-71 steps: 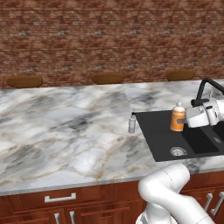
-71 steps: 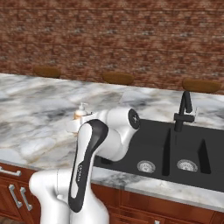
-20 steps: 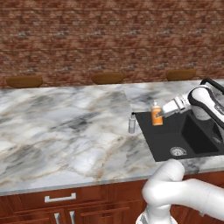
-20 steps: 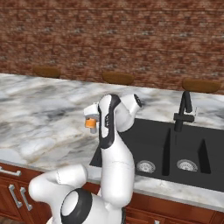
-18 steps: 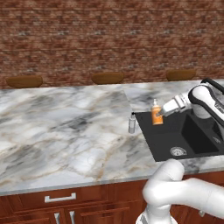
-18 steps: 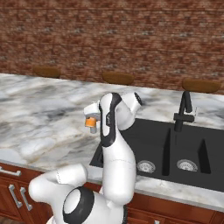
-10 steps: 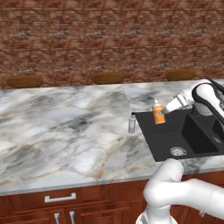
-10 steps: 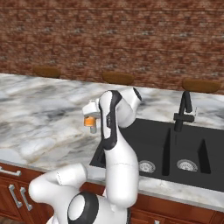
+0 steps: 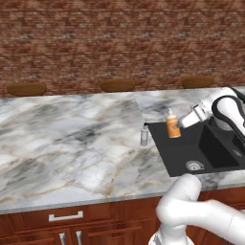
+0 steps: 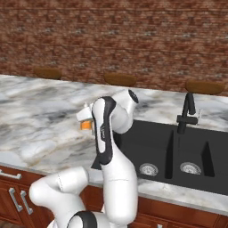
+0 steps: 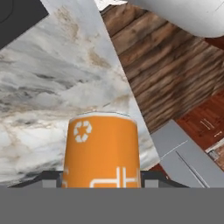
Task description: Locate and retrieve the soap dispenser and soap dispenser from the cabinet. Place them next to the sink.
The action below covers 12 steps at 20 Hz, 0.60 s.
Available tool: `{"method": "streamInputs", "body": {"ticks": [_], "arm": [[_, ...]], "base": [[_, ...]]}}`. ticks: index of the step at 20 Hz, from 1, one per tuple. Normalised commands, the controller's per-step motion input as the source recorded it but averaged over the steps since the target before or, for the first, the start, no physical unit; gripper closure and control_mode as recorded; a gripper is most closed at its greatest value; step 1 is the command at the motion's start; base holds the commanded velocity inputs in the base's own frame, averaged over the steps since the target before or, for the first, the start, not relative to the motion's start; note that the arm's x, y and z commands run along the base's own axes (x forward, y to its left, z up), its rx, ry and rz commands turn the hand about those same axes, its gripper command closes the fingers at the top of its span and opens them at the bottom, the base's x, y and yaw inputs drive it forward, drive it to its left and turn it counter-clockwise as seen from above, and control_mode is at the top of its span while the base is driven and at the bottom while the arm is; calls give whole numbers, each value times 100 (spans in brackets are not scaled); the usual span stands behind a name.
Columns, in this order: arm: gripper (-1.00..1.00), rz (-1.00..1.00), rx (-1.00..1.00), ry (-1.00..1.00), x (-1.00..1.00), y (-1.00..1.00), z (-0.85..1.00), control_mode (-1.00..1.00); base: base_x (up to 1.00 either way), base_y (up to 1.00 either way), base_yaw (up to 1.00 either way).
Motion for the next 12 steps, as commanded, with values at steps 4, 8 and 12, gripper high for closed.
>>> {"method": "streamInputs", "body": {"ticks": [4,8,12], "arm": [[100,24,0,-50,-5,-19,-22,-100],[100,23,0,-50,2,-31,-21,-100],[100,19,-1,-31,5,-12,-7,-100]], "base": [[0,0,0],[0,0,0],[0,0,0]]}}
